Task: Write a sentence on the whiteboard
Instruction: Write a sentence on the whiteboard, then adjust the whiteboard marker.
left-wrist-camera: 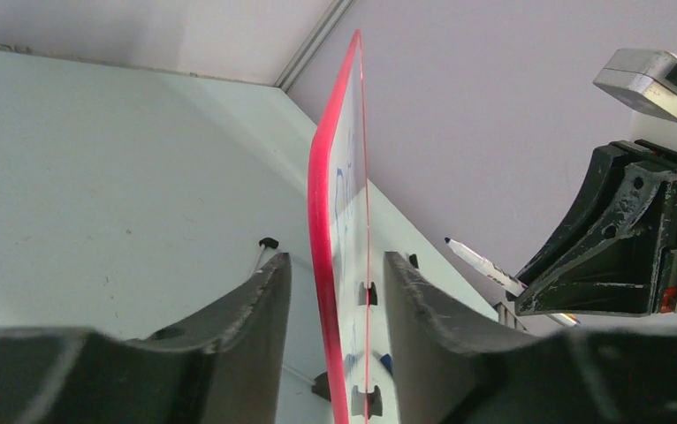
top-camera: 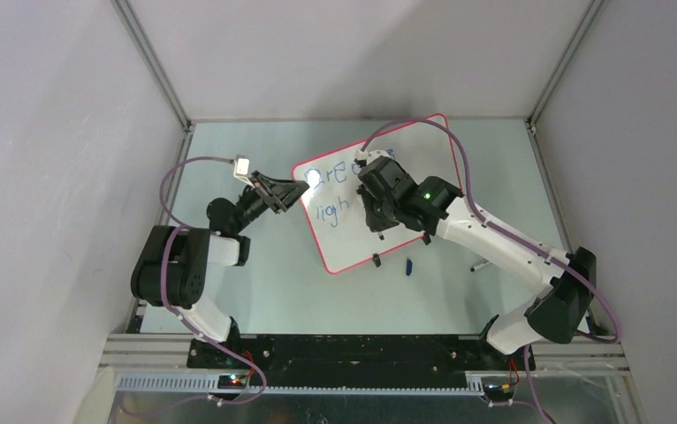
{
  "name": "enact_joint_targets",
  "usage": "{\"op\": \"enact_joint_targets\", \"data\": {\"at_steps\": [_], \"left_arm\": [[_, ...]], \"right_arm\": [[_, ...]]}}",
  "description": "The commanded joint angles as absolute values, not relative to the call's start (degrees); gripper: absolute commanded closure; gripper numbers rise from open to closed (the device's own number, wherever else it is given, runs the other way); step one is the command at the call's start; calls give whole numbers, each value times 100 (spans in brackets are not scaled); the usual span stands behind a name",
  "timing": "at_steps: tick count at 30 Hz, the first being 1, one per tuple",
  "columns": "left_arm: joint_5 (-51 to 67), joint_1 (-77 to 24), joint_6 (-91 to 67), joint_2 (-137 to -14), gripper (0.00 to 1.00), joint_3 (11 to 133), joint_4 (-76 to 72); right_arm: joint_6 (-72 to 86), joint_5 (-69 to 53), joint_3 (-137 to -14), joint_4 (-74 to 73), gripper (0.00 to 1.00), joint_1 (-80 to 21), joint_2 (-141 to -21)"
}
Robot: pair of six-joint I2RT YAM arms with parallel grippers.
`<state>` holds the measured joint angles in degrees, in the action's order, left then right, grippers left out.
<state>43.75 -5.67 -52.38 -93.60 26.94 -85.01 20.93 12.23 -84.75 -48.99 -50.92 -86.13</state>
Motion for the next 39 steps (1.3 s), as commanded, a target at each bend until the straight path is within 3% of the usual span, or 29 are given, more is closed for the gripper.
{"op": "enact_joint_targets", "data": {"at_steps": [1, 5, 10, 18, 26, 31, 39], "left_arm": [[4378, -613, -5047, -9140, 48, 2638, -8781], [4057, -491, -4998, -9002, 27, 2403, -8780], [3708, -211, -4966, -8358, 18, 1889, -8769], [2961, -18, -5030, -6563, 18, 858, -6770], [2006, -664, -4308, -2796, 16, 1590, -1526], [1970, -1177, -5536, -2007, 13, 1648, -1531], [724, -3347, -5807, -2984, 11, 2176, -2285]], "right_arm": [[2114, 1371, -8420, -4812, 100, -5122, -8375], [2101, 1411, -8354, -4736, 100, -5142, -8233], [2097, 1439, -8118, -4531, 100, -5217, -7832], [1978, 994, -7301, -3801, 100, -5306, -6774], [1577, 325, -5880, -2378, 100, -5301, -5198], [1541, -77, -5313, -1544, 100, -5329, -4773], [1642, -5, -5295, -903, 100, -5778, -5070]]}}
